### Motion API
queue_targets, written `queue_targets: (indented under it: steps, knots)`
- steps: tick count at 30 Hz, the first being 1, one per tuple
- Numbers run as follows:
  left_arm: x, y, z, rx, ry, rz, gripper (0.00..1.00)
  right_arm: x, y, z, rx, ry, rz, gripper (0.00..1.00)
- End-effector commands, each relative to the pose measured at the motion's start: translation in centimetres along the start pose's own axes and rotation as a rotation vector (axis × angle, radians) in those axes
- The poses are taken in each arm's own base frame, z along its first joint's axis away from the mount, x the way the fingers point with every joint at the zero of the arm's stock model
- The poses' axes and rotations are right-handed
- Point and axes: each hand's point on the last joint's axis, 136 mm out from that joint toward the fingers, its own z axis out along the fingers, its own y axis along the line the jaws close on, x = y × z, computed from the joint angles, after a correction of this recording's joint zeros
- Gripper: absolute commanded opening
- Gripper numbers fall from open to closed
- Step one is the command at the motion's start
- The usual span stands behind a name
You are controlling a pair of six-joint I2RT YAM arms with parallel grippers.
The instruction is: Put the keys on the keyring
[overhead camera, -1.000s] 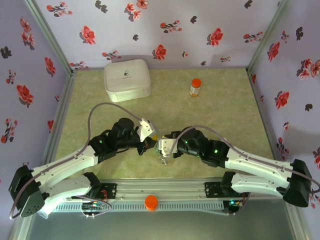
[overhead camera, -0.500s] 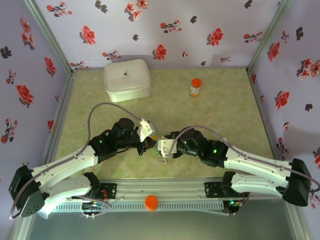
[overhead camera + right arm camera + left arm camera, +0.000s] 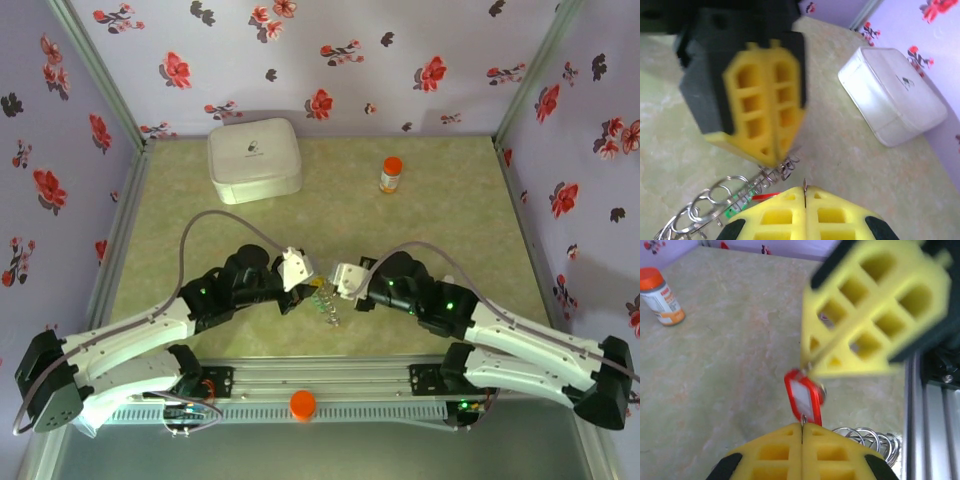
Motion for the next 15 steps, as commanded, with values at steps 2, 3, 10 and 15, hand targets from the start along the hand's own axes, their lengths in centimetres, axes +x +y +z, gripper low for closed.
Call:
queue_targets:
  steps: [2, 3, 10, 15]
  knots:
    - [-2.5, 0.4, -0.7, -0.056, -0.149, 0.159, 0.00, 1.2, 1.1, -0.9, -0.065, -0.024, 0.302, 0.00]
    - [-2.7, 0.4, -0.7, -0.058, -0.163, 0.175, 0.00, 1.1, 1.2, -1.0, -0.070, -0.043, 0.332, 0.00]
    - [-3.0, -1.2, -1.1, -0.016, -0.278, 0.325, 0.00, 0.0, 2.5, -1.1, -0.144, -0.141, 0.422, 0.00]
    - [-3.3, -1.6, -1.3, -0.022, -0.323, 0.377, 0.00, 0.3, 2.3, -0.6, -0.125, -0.144, 0.455, 0.00]
